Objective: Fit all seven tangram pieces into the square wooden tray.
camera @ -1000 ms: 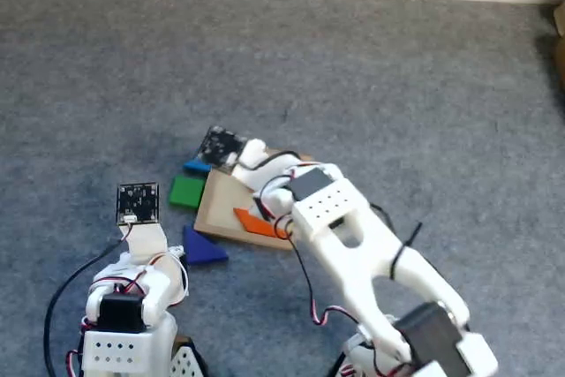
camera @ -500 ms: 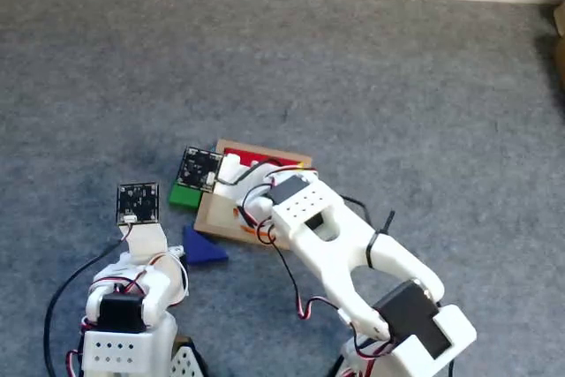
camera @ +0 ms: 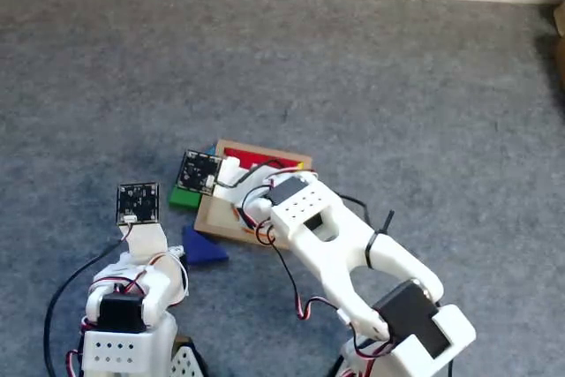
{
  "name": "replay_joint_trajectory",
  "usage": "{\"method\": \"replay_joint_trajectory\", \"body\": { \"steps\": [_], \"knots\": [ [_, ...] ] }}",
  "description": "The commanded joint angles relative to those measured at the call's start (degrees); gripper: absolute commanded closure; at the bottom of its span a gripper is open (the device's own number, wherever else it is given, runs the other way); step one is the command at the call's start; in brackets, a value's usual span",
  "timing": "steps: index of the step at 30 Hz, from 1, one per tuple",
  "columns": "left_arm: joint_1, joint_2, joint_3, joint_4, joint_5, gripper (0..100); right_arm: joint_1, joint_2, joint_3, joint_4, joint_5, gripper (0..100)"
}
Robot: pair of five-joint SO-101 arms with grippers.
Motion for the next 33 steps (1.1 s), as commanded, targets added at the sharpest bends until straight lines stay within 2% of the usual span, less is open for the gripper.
{"method": "replay_joint_trajectory", "body": {
  "steps": [1,6,11,14,20,31,33],
  "knots": [
    [-0.5,-0.6,1.2,0.3,-0.1,100,0.9,-1.9,-7.4,3.6,-1.7,84.8],
    [-0.5,-0.6,1.2,0.3,-0.1,100,3.5,-1.9,-12.7,3.9,-12.9,99.8],
    [-0.5,-0.6,1.2,0.3,-0.1,100,2.5,-1.9,-13.8,3.6,-19.4,98.8],
    [-0.5,-0.6,1.2,0.3,-0.1,100,1.5,-1.5,-11.7,-0.6,-22.2,98.8],
    [-0.5,-0.6,1.2,0.3,-0.1,100,0.0,5.2,-6.4,-10.0,-22.4,98.8],
    [-0.5,-0.6,1.2,0.3,-0.1,100,0.7,4.0,2.0,-9.7,-22.2,98.8],
    [-0.5,-0.6,1.2,0.3,-0.1,100,0.7,2.2,3.6,-9.7,-19.3,98.8]
  ]
}}
